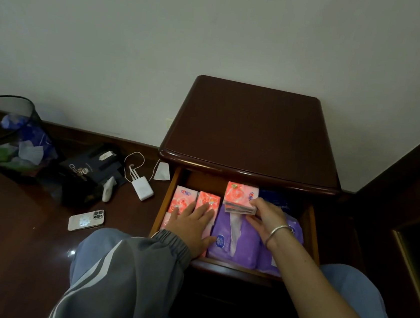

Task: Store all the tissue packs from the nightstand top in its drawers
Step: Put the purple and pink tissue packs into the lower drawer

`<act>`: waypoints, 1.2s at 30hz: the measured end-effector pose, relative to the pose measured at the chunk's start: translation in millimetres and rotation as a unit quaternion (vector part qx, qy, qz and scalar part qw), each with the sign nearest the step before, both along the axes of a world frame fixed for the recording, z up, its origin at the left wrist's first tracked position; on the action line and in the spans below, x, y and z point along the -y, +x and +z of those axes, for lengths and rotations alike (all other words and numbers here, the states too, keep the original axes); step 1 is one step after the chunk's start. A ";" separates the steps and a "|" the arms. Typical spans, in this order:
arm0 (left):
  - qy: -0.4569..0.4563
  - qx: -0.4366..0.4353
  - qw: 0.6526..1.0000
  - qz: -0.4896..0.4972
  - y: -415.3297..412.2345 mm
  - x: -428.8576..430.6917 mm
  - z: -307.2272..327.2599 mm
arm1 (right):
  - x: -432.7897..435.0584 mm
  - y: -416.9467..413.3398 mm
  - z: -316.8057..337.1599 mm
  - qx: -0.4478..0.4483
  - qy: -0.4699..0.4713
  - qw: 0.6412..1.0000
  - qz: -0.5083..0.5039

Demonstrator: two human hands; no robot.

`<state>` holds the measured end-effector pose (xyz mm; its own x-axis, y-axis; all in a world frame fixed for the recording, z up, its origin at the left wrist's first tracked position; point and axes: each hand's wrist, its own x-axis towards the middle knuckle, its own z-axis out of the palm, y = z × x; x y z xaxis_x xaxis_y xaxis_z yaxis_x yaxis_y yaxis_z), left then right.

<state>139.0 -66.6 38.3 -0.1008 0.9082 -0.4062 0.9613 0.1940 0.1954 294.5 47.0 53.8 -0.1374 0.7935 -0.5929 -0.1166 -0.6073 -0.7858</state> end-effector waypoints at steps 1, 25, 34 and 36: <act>-0.001 0.000 1.000 -0.002 0.1 0.2 -0.4 | -0.6 0.8 -2.2 -0.010 0.000 1.000 -0.020; -0.055 -0.067 0.994 -0.063 6.6 -4.5 -8.1 | -17.2 -28.9 -17.1 -0.009 0.077 0.994 0.072; -0.037 -0.051 0.996 -0.056 3.4 0.4 -15.8 | -14.4 -62.9 -23.8 0.135 0.117 0.973 0.148; -0.037 -0.047 0.996 -0.058 3.7 0.5 -14.6 | -13.4 -72.3 -23.8 0.143 0.122 0.973 0.135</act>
